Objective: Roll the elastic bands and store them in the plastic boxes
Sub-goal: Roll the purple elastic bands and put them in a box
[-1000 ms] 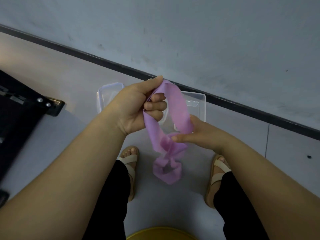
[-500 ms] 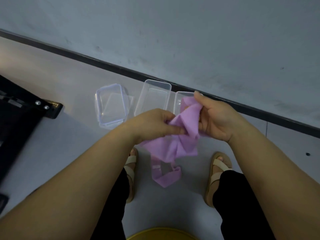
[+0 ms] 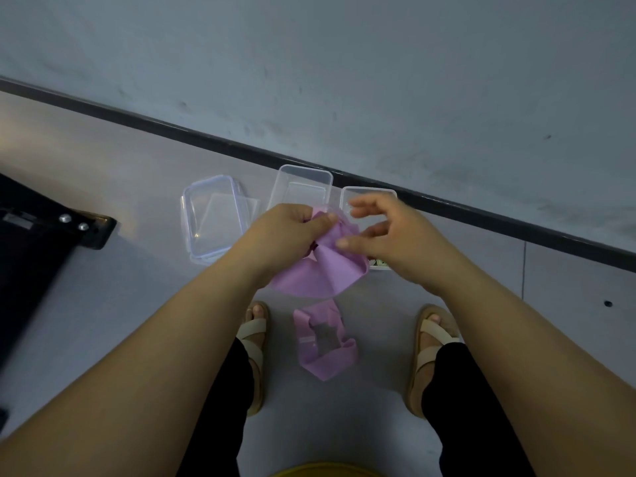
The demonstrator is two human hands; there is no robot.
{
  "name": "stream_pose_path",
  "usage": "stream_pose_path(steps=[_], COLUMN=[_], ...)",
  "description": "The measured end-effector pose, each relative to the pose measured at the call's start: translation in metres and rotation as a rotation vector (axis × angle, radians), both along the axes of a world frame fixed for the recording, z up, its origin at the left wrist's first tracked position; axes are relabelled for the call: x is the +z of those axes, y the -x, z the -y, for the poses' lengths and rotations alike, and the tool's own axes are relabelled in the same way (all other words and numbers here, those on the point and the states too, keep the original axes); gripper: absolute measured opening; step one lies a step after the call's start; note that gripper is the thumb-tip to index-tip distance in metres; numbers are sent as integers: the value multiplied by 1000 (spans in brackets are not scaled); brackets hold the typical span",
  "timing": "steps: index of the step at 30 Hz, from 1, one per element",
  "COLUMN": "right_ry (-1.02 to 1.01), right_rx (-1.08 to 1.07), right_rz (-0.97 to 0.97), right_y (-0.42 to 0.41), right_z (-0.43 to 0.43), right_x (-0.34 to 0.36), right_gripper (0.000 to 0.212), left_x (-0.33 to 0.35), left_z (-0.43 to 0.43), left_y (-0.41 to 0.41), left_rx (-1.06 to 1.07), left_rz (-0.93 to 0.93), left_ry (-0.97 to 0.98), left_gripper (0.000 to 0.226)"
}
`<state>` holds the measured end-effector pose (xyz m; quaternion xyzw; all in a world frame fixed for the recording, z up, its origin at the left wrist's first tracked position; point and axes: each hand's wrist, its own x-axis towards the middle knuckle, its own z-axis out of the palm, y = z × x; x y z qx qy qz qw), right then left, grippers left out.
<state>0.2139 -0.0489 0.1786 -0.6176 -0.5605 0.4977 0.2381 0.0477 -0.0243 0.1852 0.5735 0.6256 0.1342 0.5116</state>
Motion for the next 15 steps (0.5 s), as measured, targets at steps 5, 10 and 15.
stream_pose_path(steps=[5,10,15], right_ry=[50,55,-29], right_rx=[71,-98,-244], right_rz=[71,-31,-114], right_y=[-1,-6,-7], right_z=[-1,-3,-5], right_x=[-9,-4,1], right_gripper=[29,9,8], left_x=[3,2,-1], left_z=[-3,-9,-15], left_y=[6,14,17], left_rx=[13,25,17], left_rz=[77,-60,-246], left_ry=[7,-30,-42], left_gripper=[31,44,42])
